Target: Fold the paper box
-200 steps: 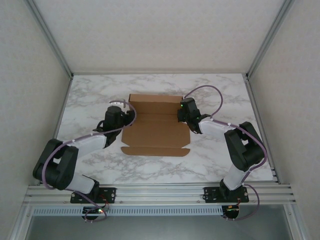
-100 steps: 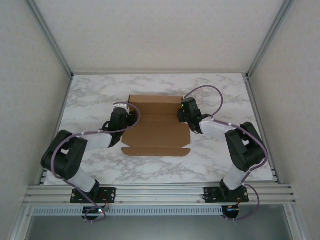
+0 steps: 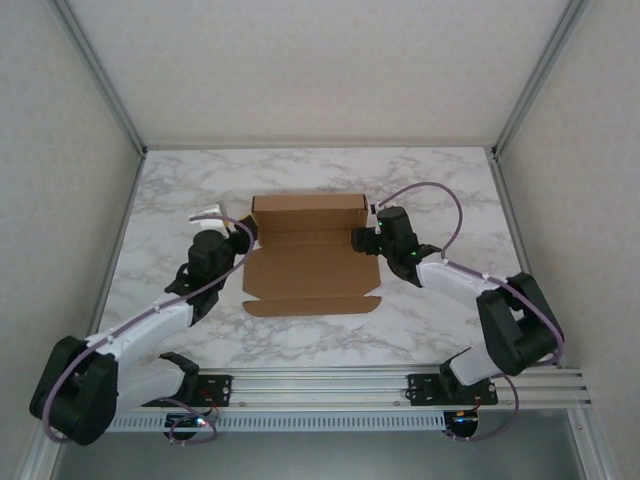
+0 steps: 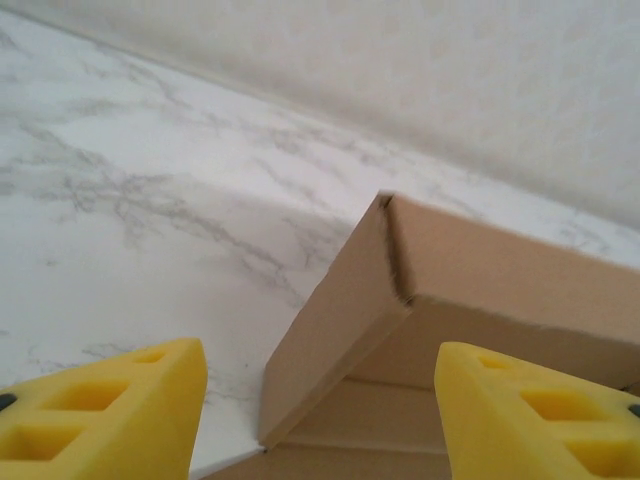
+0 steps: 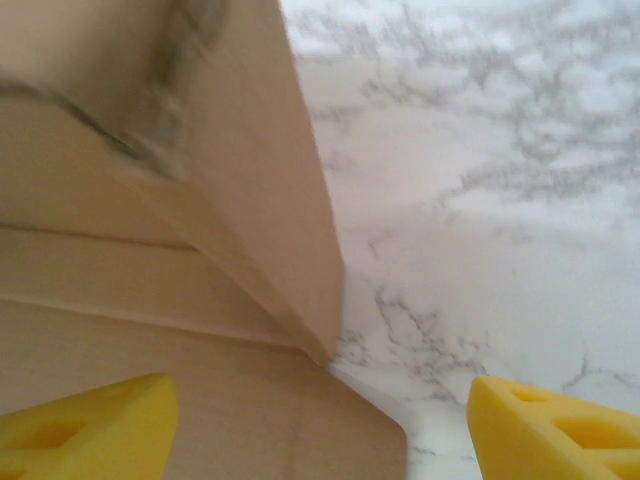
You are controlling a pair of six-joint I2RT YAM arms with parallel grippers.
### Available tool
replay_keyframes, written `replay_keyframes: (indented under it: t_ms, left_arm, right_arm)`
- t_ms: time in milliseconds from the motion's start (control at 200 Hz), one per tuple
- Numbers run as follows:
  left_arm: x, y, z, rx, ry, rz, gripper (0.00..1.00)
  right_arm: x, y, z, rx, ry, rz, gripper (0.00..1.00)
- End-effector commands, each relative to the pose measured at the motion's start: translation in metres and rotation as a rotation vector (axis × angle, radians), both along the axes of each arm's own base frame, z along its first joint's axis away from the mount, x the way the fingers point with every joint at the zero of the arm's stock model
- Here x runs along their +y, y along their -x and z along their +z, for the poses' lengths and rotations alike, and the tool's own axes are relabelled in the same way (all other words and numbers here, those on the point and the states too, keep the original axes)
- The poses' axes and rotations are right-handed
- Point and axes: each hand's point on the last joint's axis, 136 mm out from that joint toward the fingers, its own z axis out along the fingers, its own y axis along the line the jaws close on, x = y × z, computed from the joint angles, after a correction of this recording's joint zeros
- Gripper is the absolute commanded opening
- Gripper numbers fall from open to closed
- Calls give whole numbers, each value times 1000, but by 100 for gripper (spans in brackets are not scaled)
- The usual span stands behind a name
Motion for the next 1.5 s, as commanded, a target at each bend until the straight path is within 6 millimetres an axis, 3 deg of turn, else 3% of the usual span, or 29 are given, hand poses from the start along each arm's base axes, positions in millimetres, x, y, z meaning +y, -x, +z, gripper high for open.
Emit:
replay_keyframes:
  t_ms: [0, 120, 345, 536, 746, 856, 1117, 1307, 1402, 1497]
  left_arm:
    - [0, 4, 23, -29, 16, -5, 63]
    - [10, -14, 39, -19, 75, 13, 68]
    - [1, -49, 28, 77, 125, -65, 68]
    - [-20, -61, 16, 101, 170, -154, 67]
    - [-17, -65, -7, 160, 152, -130, 65]
    - [-11, -65, -30, 244, 131, -90, 63]
    - [-8, -68, -60, 364, 103, -56, 53]
    - [-2, -68, -71, 418, 74, -19, 44]
    - [-3, -68, -66, 414, 58, -33, 42]
    - [-2, -71, -52, 384, 40, -35, 47]
  right_arm:
    - [13, 7, 28, -89, -85, 89, 76]
    - [20, 13, 55, -140, -157, 126, 74]
    - [9, -8, 89, -125, -169, 18, 73]
    - [0, -28, 84, -33, -103, -52, 73]
    - [-1, -38, 67, 20, -48, -60, 73]
    - [-2, -39, 52, 59, -17, -65, 72]
    - [-6, -28, 22, 136, 15, -69, 68]
    - [-5, -23, 37, 126, -3, -53, 68]
    - [-4, -21, 55, 121, 9, -28, 69]
    - [-1, -24, 79, 106, 34, -2, 69]
